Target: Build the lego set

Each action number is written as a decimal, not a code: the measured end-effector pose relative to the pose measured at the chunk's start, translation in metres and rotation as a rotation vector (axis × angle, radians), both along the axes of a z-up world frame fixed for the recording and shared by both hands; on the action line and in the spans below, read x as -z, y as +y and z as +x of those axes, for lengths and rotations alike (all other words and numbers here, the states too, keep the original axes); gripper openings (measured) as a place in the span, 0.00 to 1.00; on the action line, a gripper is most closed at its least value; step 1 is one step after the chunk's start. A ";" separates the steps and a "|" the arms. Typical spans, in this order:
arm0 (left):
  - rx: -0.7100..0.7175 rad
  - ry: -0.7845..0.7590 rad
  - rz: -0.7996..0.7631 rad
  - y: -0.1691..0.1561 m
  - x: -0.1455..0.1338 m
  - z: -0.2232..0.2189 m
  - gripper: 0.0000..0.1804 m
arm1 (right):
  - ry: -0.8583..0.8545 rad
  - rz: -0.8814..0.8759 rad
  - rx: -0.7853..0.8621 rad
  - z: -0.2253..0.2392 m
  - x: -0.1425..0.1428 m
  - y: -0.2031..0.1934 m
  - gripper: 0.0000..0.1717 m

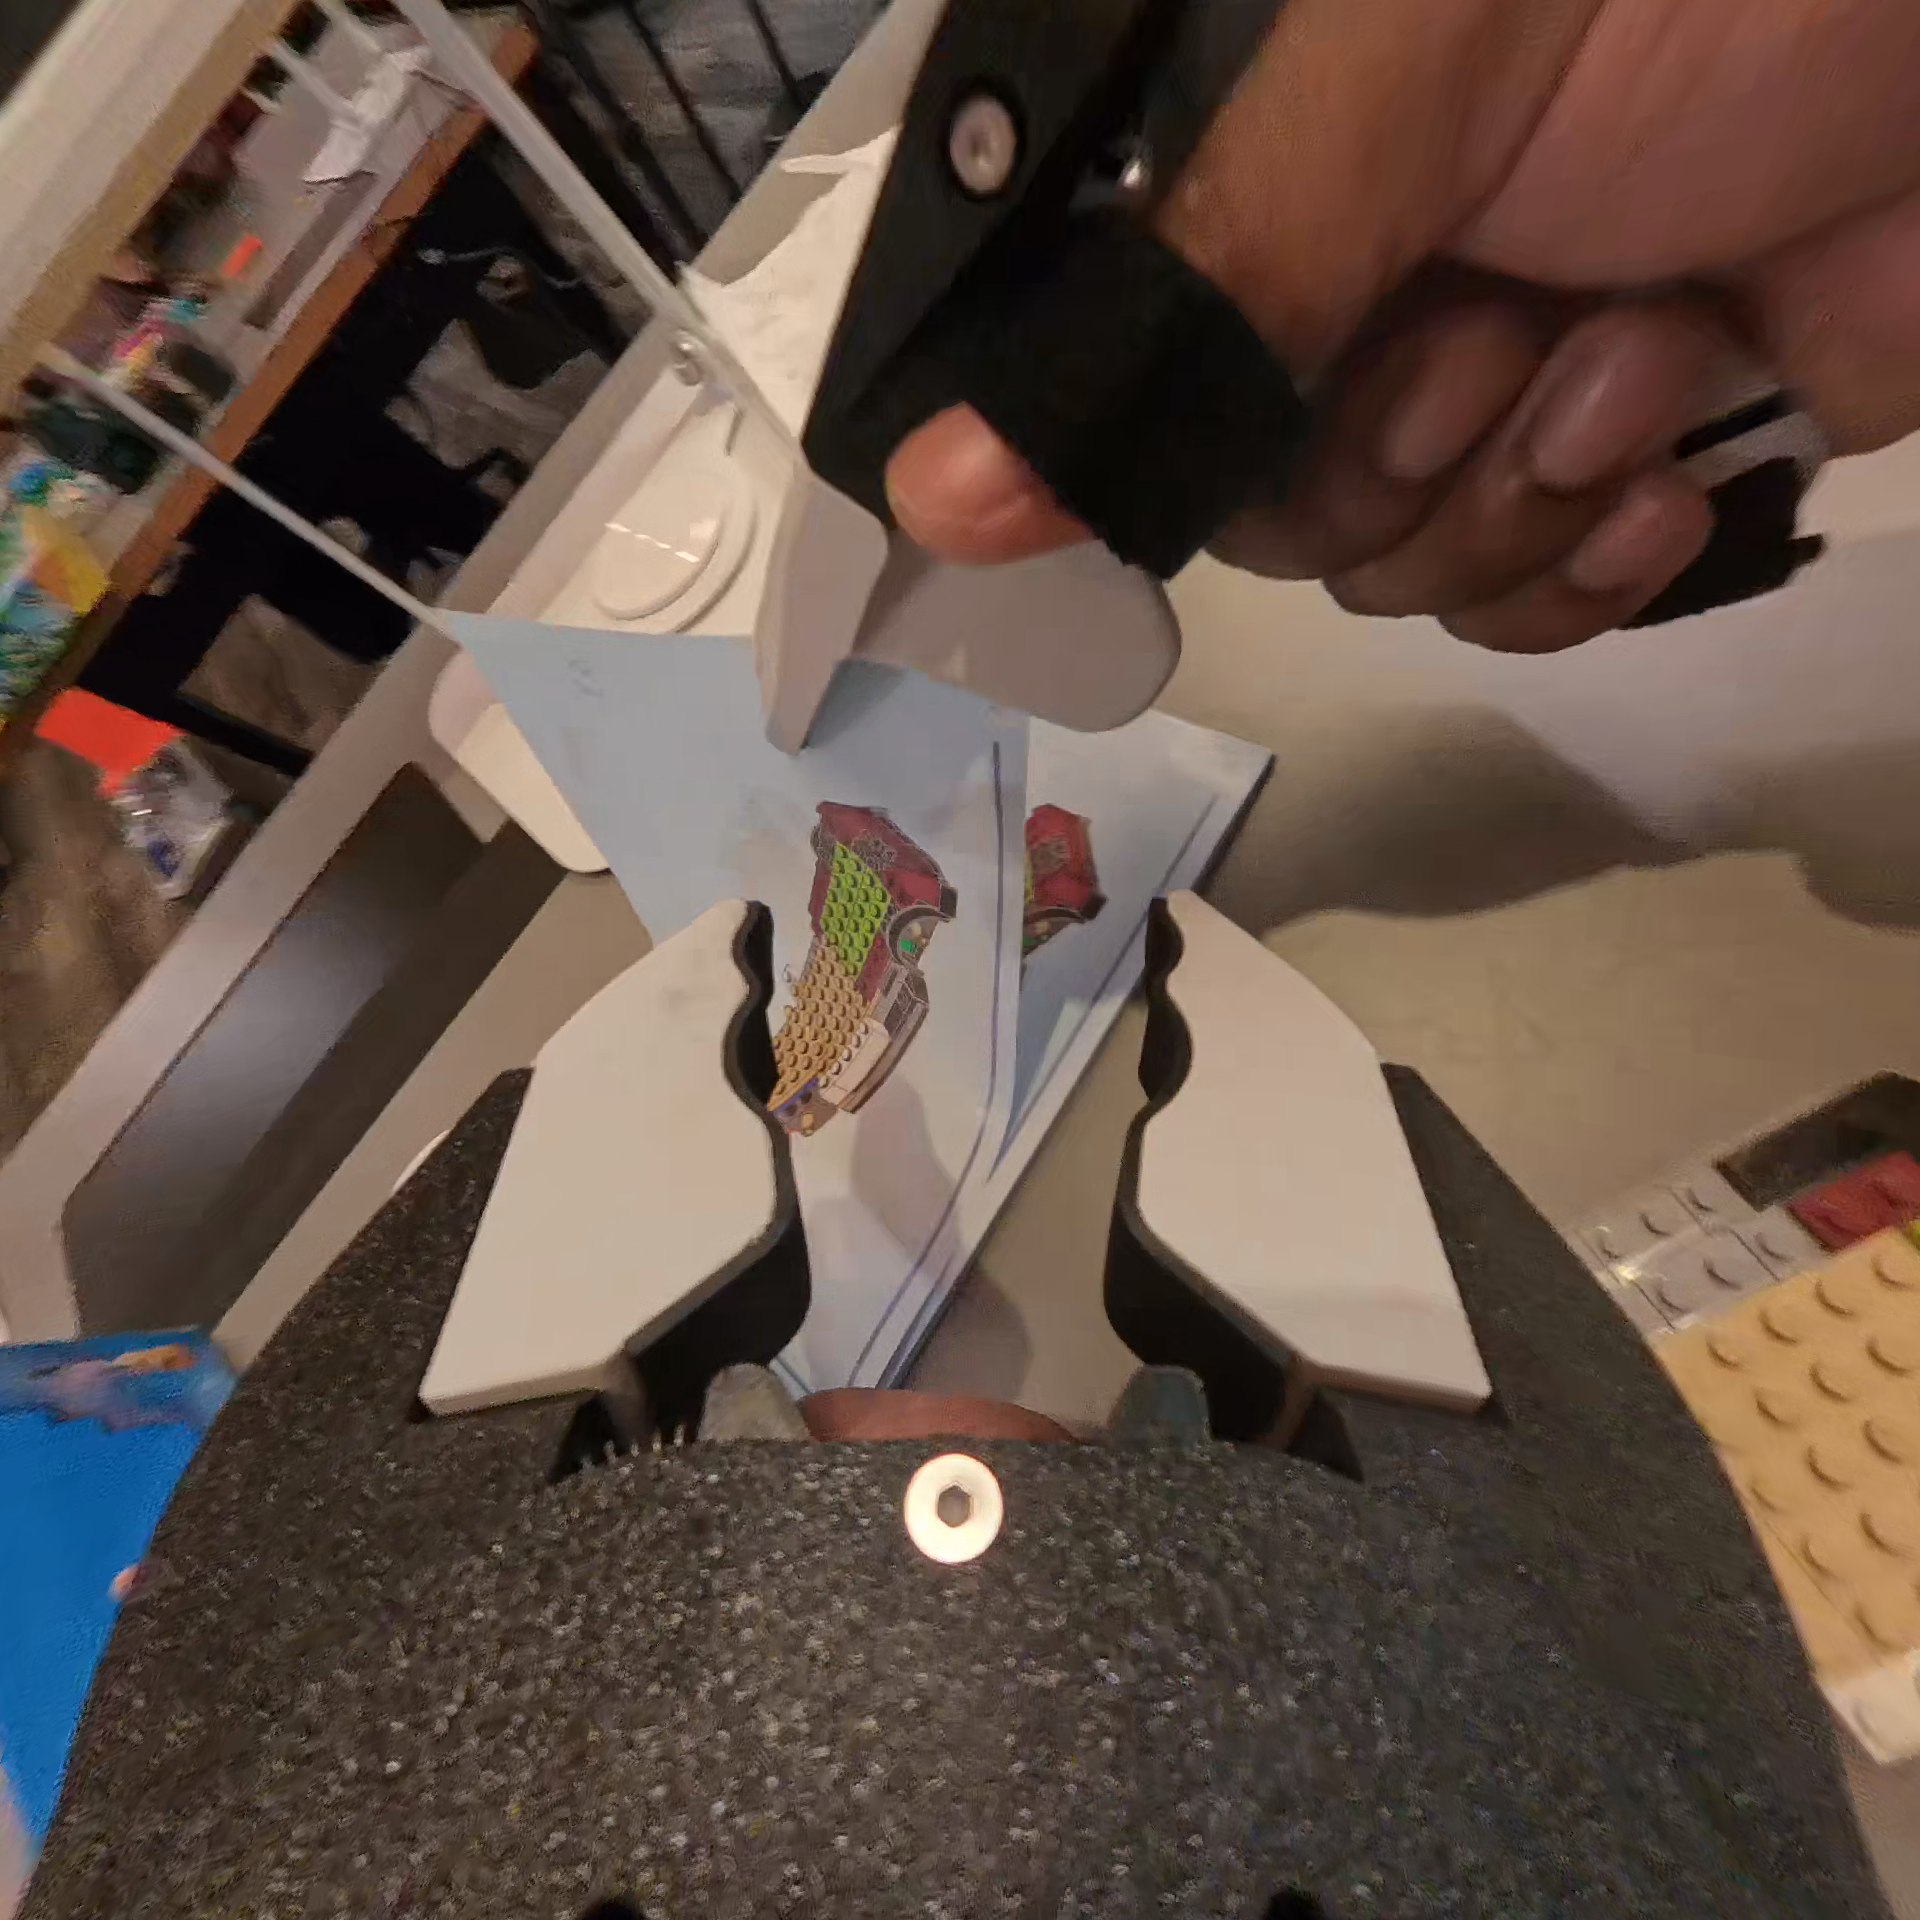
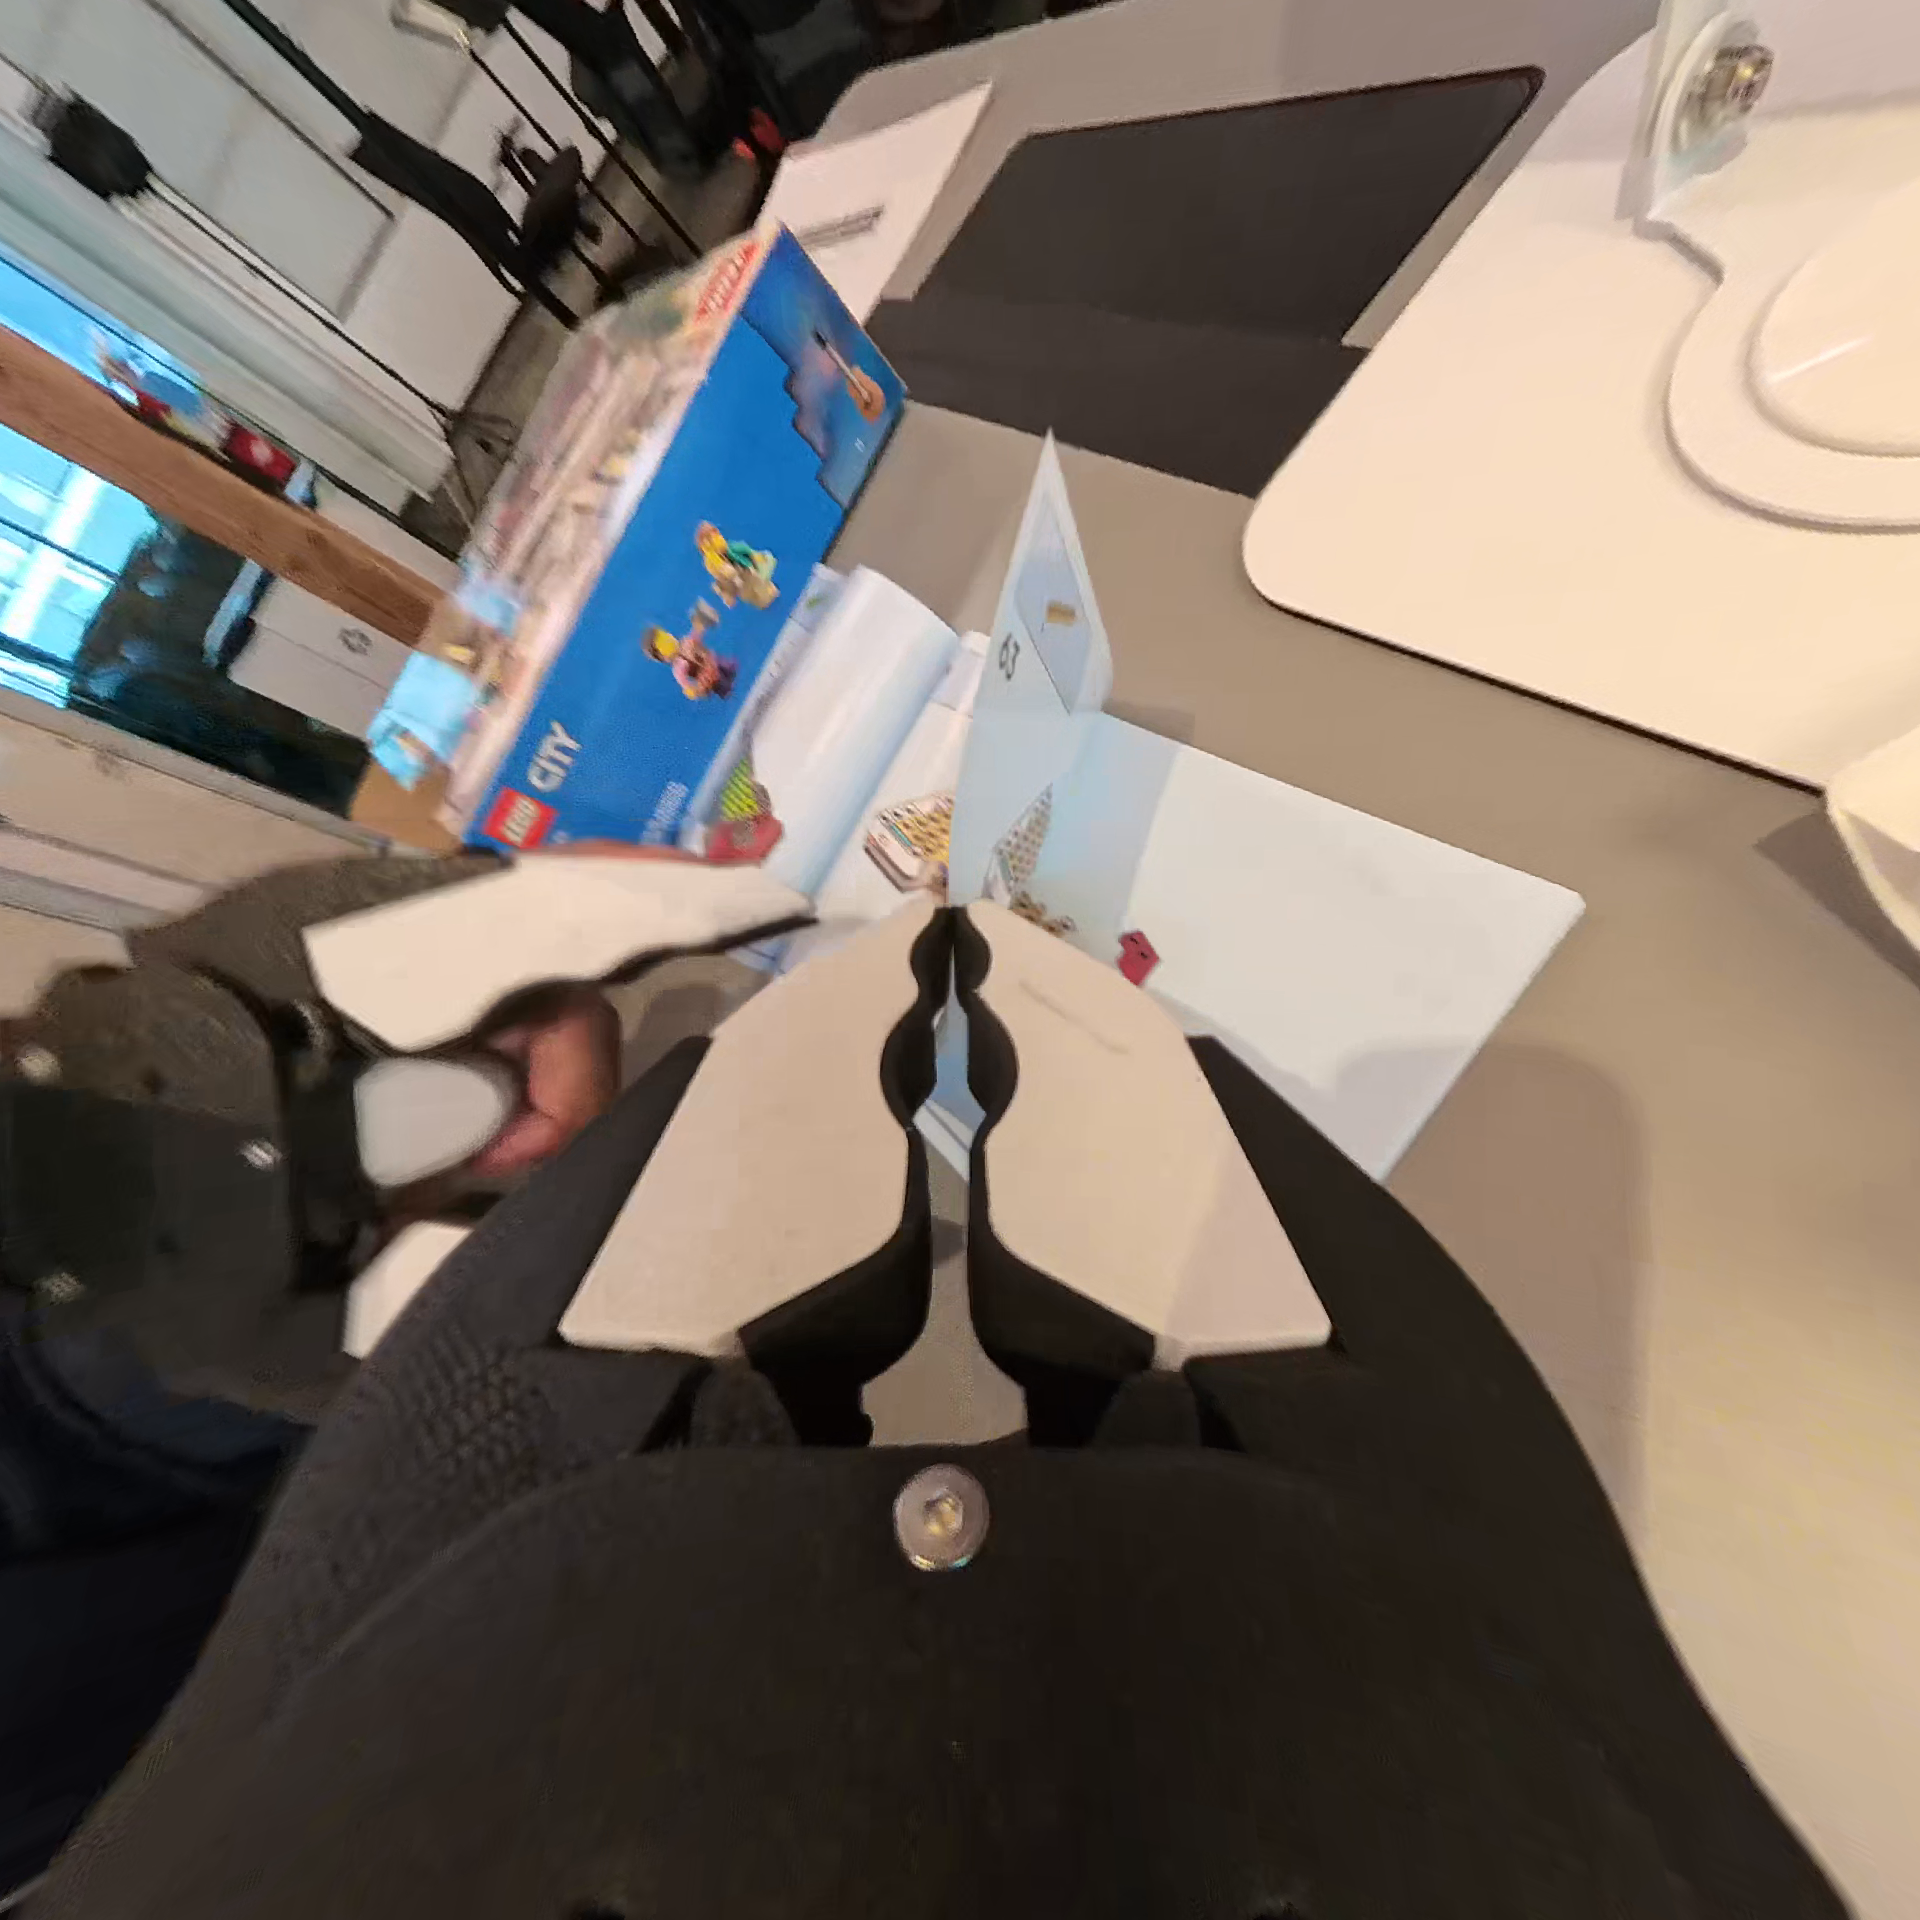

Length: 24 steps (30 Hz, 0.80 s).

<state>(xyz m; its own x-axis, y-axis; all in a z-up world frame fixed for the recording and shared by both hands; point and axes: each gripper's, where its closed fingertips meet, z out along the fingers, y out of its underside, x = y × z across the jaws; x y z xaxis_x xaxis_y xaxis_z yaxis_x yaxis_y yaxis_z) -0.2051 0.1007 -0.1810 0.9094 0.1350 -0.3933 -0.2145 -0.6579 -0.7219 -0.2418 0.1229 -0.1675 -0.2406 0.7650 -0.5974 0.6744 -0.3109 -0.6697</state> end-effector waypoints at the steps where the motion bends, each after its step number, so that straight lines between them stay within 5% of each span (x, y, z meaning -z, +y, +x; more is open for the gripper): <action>1: -0.033 0.036 0.006 0.000 0.000 -0.003 0.38 | 0.008 -0.024 0.009 -0.002 -0.006 -0.002 0.00; 6: -0.167 0.053 0.054 0.000 0.000 -0.016 0.30 | 0.055 -0.115 0.027 -0.005 -0.031 -0.012 0.00; 13: -0.286 0.186 0.096 -0.014 -0.010 -0.032 0.05 | 0.074 -0.159 0.015 -0.007 -0.037 -0.025 0.01; 19: -0.363 0.193 0.229 -0.031 -0.033 -0.041 0.00 | 0.140 -0.208 -0.019 -0.005 -0.059 -0.031 0.27; 24: -0.467 0.090 0.462 -0.066 -0.065 -0.060 0.00 | 0.264 -0.152 0.030 -0.004 -0.079 -0.009 0.30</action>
<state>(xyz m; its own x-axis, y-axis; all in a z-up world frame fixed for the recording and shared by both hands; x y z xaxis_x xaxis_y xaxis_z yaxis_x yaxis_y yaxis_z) -0.2652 0.0349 -0.1158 0.6810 0.6798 -0.2722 -0.0544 -0.3237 -0.9446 -0.2456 0.1139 -0.0888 -0.3816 0.6808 -0.6252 0.4725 -0.4377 -0.7650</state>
